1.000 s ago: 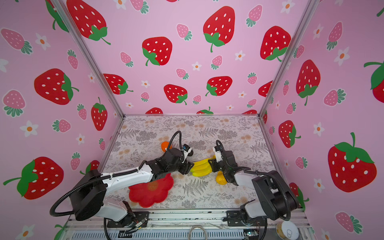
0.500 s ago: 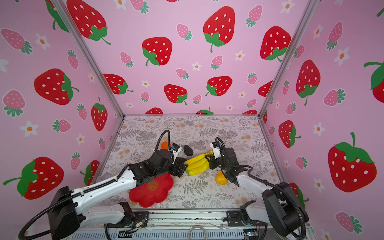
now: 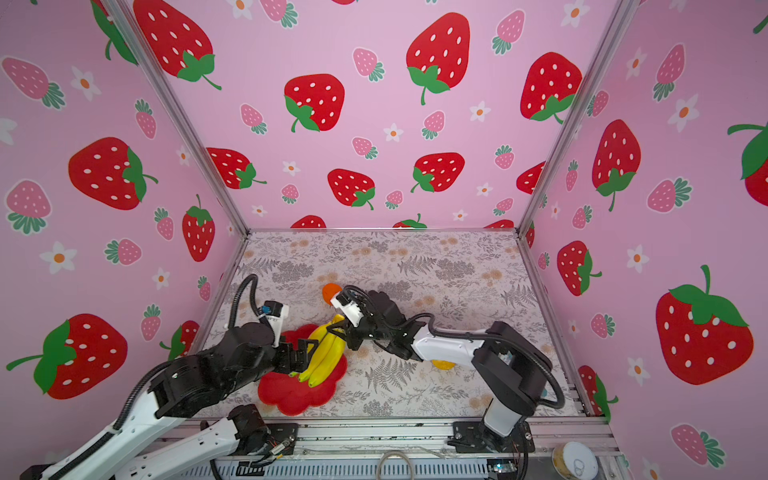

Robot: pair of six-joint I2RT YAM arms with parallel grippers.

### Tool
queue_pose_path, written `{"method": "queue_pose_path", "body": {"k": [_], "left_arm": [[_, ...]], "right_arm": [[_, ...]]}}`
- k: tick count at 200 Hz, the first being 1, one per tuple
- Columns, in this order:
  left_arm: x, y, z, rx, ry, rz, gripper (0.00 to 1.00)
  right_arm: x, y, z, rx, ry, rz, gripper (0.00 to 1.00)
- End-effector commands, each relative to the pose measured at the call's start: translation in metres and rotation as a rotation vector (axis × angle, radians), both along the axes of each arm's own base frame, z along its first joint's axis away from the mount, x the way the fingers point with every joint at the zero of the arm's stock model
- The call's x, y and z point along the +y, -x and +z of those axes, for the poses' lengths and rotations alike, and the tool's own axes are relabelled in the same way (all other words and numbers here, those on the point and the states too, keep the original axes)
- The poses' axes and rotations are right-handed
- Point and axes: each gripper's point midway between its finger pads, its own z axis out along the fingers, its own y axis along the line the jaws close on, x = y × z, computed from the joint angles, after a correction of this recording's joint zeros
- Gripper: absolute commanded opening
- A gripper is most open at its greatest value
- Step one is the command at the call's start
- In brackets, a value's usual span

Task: Place and organize the fake fruits in the fruit bowl
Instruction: 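Carry the bananas into the red bowl with the right gripper and release, then grasp the orange with the left gripper while the right arm withdraws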

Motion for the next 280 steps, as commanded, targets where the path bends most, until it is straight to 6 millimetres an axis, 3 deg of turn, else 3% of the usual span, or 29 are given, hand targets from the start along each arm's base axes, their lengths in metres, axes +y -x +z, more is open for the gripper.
{"method": "queue_pose_path", "body": {"k": [1,26,45,94,112,149,188,220,232,249,264,280], "left_arm": [[0.046,0.015,0.005,0.017,-0.070,0.130,0.99],[0.063,0.020,0.007,0.013,-0.115,0.165,0.99],[0.063,0.019,0.010,-0.010,-0.095,0.166,0.99],[0.060,0.014,0.010,-0.039,-0.068,0.180,0.99],[0.059,0.012,0.011,-0.053,-0.059,0.183,0.99],[0.059,0.009,0.014,-0.074,-0.055,0.189,0.99],[0.056,-0.004,0.038,-0.155,-0.088,0.182,0.99],[0.035,-0.038,0.069,-0.267,-0.186,0.170,0.99],[0.032,-0.054,0.080,-0.268,-0.257,0.206,0.99],[0.021,-0.077,0.092,-0.258,-0.319,0.232,0.99],[0.007,-0.102,0.093,-0.249,-0.313,0.222,0.99],[-0.001,-0.134,0.076,-0.174,-0.187,0.194,0.99]], "right_arm": [[0.028,0.005,-0.009,0.004,-0.002,0.014,0.00],[0.056,0.006,-0.035,-0.015,0.075,0.000,0.00],[0.069,0.004,-0.052,-0.043,0.144,-0.026,0.00],[0.068,-0.005,-0.077,-0.082,0.229,-0.094,0.00],[0.067,-0.008,-0.081,-0.090,0.246,-0.105,0.05],[0.068,-0.009,-0.072,-0.105,0.231,-0.110,0.31],[0.068,-0.005,-0.031,-0.126,0.159,-0.092,0.60],[0.044,-0.004,0.009,-0.168,0.118,-0.131,0.74],[0.029,-0.004,0.021,-0.182,0.110,-0.157,0.82],[0.004,-0.006,0.029,-0.171,0.100,-0.195,0.85],[-0.023,-0.008,0.034,-0.153,0.084,-0.234,0.88],[-0.057,-0.012,0.031,-0.134,0.081,-0.296,0.91]]}}
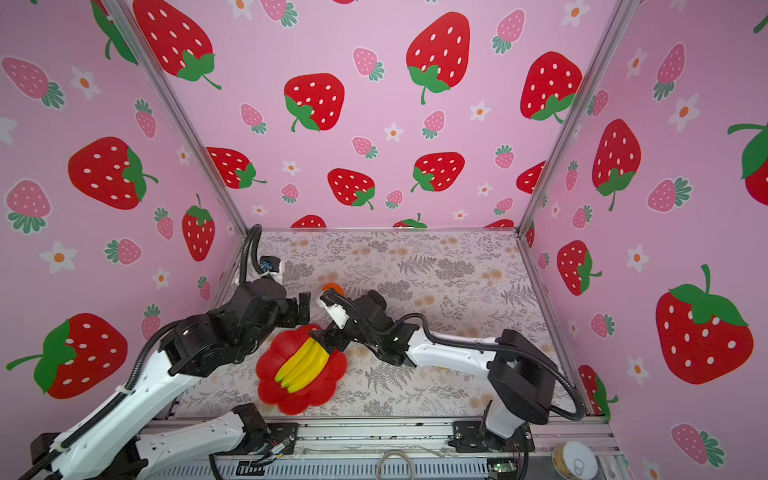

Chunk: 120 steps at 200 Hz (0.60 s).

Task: Place and organize the fake fruits in the fruit bowl
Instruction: 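Grasp the orange with the left gripper while the right arm withdraws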

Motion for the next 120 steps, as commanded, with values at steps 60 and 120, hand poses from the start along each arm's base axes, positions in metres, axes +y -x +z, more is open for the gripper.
{"method": "queue_pose_path", "body": {"k": [60,120], "left_arm": [[-0.042,-0.141,-0.126,0.334,0.427,-0.116,0.99],[-0.039,-0.168,-0.203,0.485,0.358,-0.016,0.99]], "right_arm": [[-0.138,-0.012,-0.051,0.120,0.032,-0.247,0.99],[-0.167,0.000,-0.063,0.173,0.010,-0.277,0.99]]}}
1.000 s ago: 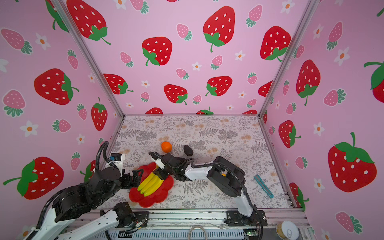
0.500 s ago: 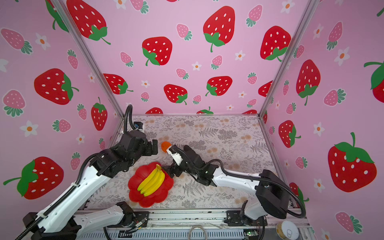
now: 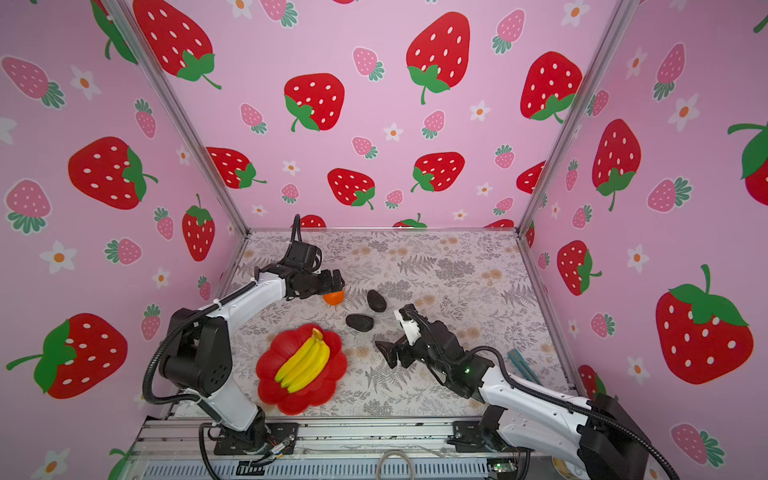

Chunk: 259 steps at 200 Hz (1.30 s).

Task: Place and organize the fake fruits in the fruit bowl
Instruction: 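Grasp the orange with the left gripper while the right arm withdraws, then carry the orange into the red bowl with the left gripper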

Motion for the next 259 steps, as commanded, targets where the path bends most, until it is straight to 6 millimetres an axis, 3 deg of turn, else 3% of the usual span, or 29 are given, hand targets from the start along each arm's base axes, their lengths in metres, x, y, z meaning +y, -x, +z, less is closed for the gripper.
{"method": "queue_pose_path", "body": {"k": [1,47,80,102,127,151,175,201,228,259], "left_arm": [[-0.005,-0.017,0.003,-0.016,0.014,0.018,0.99],[0.003,-0.025,-0.024,0.003,-0.040,0.046,1.00],[0.003,-0.029,-0.039,0.023,-0.047,0.069,0.95],[0.003,-0.030,-0.047,0.044,-0.052,0.077,0.86],[0.005,-0.025,-0.035,0.009,-0.048,0.080,0.75],[0.015,-0.010,-0.001,-0.072,-0.048,0.097,0.68],[0.030,0.020,0.046,-0.174,-0.035,0.130,0.67],[0.062,0.073,0.077,-0.191,-0.110,0.175,0.69],[0.089,0.137,0.085,-0.156,-0.150,0.221,0.68],[0.111,0.197,0.065,-0.076,-0.163,0.282,0.68]], "right_arm": [[-0.007,0.002,-0.008,0.044,-0.003,-0.019,0.99],[-0.004,0.001,-0.014,0.049,0.006,-0.006,0.99],[0.001,-0.001,-0.018,0.063,0.010,0.006,0.99],[0.001,-0.002,-0.017,0.066,-0.002,0.001,0.99],[0.000,-0.004,-0.011,0.059,-0.050,-0.001,0.99],[0.016,-0.009,0.004,0.010,-0.044,0.060,0.99],[0.040,-0.012,0.022,-0.025,-0.053,0.145,0.99],[0.069,-0.002,0.035,-0.020,-0.107,0.279,0.99],[0.096,0.014,0.039,-0.050,-0.102,0.380,0.99],[0.112,0.024,0.048,-0.049,-0.173,0.443,0.99]]}}
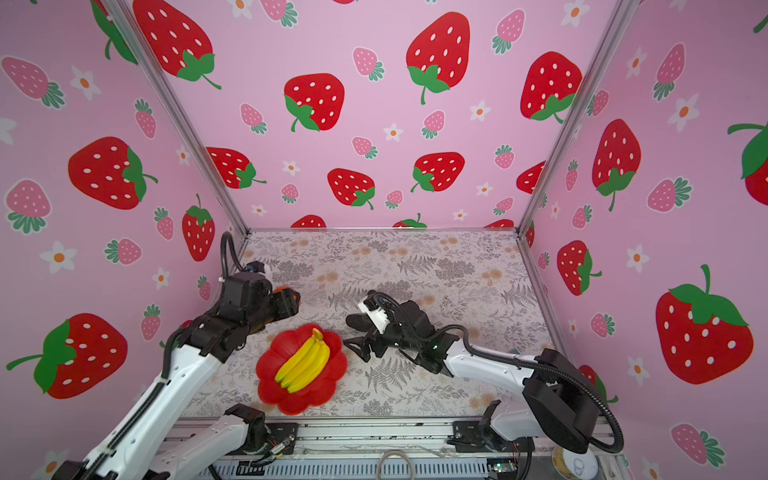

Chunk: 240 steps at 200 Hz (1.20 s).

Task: Place and organize the fake fruits in the fruit bowl
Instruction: 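Carry the orange into the red bowl with the left gripper, then grasp the yellow pear by its top with the right gripper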

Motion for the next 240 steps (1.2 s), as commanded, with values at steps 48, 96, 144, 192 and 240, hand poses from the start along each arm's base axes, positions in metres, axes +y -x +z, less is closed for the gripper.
{"method": "queue_pose_path", "body": {"k": [48,96,144,192,240], "left_arm": [[0.019,0.063,-0.091,0.286,-0.049,0.137,0.69],[0.027,0.048,-0.113,0.260,-0.104,0.195,0.70],[0.026,0.045,-0.133,0.330,-0.147,0.198,0.74],[0.030,0.049,-0.144,0.367,-0.178,0.198,0.80],[0.029,0.048,-0.147,0.388,-0.178,0.204,0.86]], "right_arm": [[0.022,0.020,0.025,-0.029,-0.093,0.140,0.99],[0.011,0.020,0.011,-0.026,-0.065,0.100,0.99],[0.006,0.019,-0.010,-0.002,-0.019,0.081,0.99],[0.000,0.020,-0.021,0.005,0.007,0.068,0.99],[-0.004,0.022,-0.024,0.009,0.012,0.063,0.99]]}}
